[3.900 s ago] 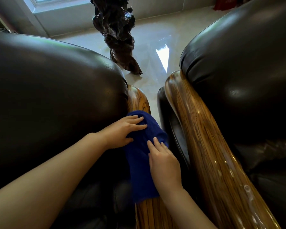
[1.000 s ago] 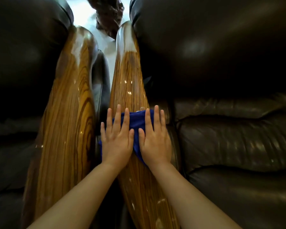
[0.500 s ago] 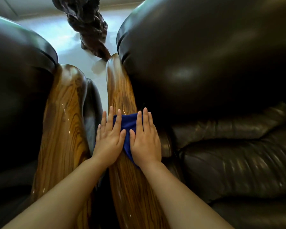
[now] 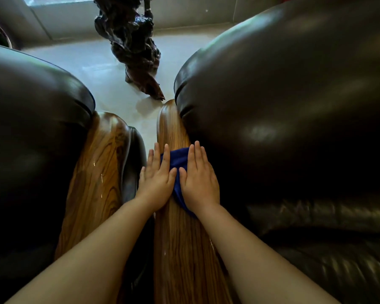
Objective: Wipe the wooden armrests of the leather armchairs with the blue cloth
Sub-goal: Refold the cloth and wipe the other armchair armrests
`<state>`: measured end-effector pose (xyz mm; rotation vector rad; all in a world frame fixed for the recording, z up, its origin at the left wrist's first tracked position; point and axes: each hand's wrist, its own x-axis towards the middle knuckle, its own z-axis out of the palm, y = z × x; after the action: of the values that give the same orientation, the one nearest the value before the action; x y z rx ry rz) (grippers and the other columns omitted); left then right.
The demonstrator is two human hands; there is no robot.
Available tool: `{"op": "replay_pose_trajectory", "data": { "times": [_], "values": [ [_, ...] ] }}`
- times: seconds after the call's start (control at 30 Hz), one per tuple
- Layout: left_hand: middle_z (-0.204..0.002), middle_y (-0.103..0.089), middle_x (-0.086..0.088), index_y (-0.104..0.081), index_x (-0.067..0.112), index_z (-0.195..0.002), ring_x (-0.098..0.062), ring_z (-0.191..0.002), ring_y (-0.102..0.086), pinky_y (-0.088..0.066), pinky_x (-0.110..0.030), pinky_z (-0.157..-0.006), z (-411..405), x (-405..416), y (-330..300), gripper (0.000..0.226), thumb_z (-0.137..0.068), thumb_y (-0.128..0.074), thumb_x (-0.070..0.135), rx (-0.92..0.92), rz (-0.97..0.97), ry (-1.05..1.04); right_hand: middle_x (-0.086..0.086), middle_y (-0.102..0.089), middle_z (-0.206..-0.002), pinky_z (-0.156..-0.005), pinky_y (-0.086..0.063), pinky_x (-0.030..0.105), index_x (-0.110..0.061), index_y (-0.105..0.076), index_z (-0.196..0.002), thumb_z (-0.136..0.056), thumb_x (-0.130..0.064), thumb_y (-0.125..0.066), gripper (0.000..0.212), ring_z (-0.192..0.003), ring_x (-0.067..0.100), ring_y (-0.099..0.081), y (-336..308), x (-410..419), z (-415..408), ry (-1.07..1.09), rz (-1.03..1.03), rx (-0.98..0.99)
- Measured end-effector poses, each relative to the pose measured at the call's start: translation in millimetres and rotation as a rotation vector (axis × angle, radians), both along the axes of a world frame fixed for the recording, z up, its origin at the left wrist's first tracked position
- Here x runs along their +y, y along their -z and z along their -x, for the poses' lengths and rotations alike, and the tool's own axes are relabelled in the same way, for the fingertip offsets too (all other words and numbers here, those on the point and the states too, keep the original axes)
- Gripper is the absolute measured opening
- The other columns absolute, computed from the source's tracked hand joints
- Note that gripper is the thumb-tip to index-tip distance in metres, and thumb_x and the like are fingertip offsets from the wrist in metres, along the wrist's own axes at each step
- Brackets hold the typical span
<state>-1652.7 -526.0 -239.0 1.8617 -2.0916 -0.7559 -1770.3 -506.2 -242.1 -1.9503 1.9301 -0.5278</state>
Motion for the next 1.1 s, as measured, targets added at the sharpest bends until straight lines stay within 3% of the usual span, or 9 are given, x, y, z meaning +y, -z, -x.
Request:
{"op": "replay_pose_trajectory", "data": {
  "times": [0.13, 0.23, 0.4, 0.57, 0.8, 0.9, 1.0, 1.1],
  "values": [
    [-0.147, 0.016, 0.018, 0.007, 0.027, -0.142, 0.0, -0.138, 0.015, 0.001, -0.03, -0.114, -1, 13, -10, 0.062, -0.096, -0.035, 0.025, 0.168, 0.206, -0.012, -0.003, 0.006, -0.156, -0.113, -0.006, 0.032, -0.019, -0.001, -0.146, -0.097, -0.033, -0.028, 0.058, -0.141, 0.008, 0.009, -2, 15, 10, -0.064, 0.065, -0.045],
    [-0.147, 0.0, 0.019, 0.0, 0.031, -0.137, 0.002, -0.139, 0.004, -0.002, -0.023, -0.114, -5, 21, -8, 0.057, -0.096, -0.037, 0.016, 0.233, 0.166, 0.114, -0.01, 0.012, -0.15, -0.112, -0.004, 0.023, -0.018, -0.003, -0.146, -0.098, -0.029, -0.03, 0.056, -0.137, 0.002, 0.013, 3, 24, 14, -0.171, 0.028, -0.09],
    [-0.145, 0.008, 0.018, 0.0, 0.025, -0.141, 0.002, -0.135, 0.012, 0.004, -0.02, -0.11, -10, -15, -4, 0.057, -0.097, -0.035, 0.022, 0.126, 0.056, 0.183, -0.002, 0.012, -0.156, -0.113, -0.005, 0.026, -0.016, 0.0, -0.146, -0.099, -0.029, -0.027, 0.056, -0.141, 0.009, 0.012, 1, -10, 11, -0.16, -0.027, -0.036],
    [-0.156, 0.006, 0.002, -0.001, 0.019, -0.145, -0.008, -0.14, 0.01, 0.006, -0.023, -0.109, -14, -68, -7, 0.058, -0.097, -0.032, 0.022, -0.076, -0.001, 0.268, 0.007, 0.004, -0.158, -0.114, -0.004, 0.028, -0.01, -0.002, -0.146, -0.1, -0.028, -0.025, 0.055, -0.144, 0.019, 0.004, -2, -45, 2, -0.142, -0.03, 0.064],
    [-0.157, 0.004, -0.004, -0.001, 0.013, -0.145, -0.02, -0.143, 0.01, 0.006, -0.026, -0.111, -10, -108, -20, 0.057, -0.097, -0.031, 0.016, -0.233, 0.008, 0.4, 0.009, 0.0, -0.158, -0.116, -0.008, 0.033, -0.008, -0.002, -0.146, -0.099, -0.025, -0.023, 0.054, -0.144, 0.022, 0.0, -1, -62, -19, 0.015, -0.031, 0.091],
    [-0.157, 0.0, -0.01, -0.008, 0.009, -0.145, -0.024, -0.143, 0.008, 0.01, -0.024, -0.108, -9, -106, -25, 0.055, -0.096, -0.033, 0.015, -0.269, 0.117, 0.424, 0.01, 0.0, -0.158, -0.117, -0.009, 0.035, -0.008, -0.002, -0.146, -0.099, -0.025, -0.025, 0.055, -0.144, 0.023, 0.0, -7, -61, -17, -0.007, -0.036, 0.079],
    [-0.155, -0.014, -0.011, -0.025, 0.006, -0.141, -0.022, -0.143, -0.004, 0.004, -0.023, -0.11, -14, -89, -22, 0.051, -0.093, -0.042, 0.012, -0.144, 0.282, 0.386, 0.01, -0.005, -0.158, -0.116, -0.009, 0.032, -0.01, -0.009, -0.146, -0.098, -0.024, -0.033, 0.056, -0.144, 0.022, -0.005, -13, -54, -4, -0.096, -0.061, 0.024],
    [-0.154, -0.021, -0.003, -0.027, 0.014, -0.142, -0.015, -0.142, -0.013, -0.007, -0.023, -0.112, -18, -78, -23, 0.056, -0.091, -0.049, 0.012, 0.086, 0.125, 0.276, 0.008, -0.016, -0.156, -0.114, -0.013, 0.03, -0.013, -0.02, -0.145, -0.094, -0.023, -0.045, 0.057, -0.142, 0.022, -0.016, -21, -56, 2, -0.093, -0.081, -0.066]
  ]
}}
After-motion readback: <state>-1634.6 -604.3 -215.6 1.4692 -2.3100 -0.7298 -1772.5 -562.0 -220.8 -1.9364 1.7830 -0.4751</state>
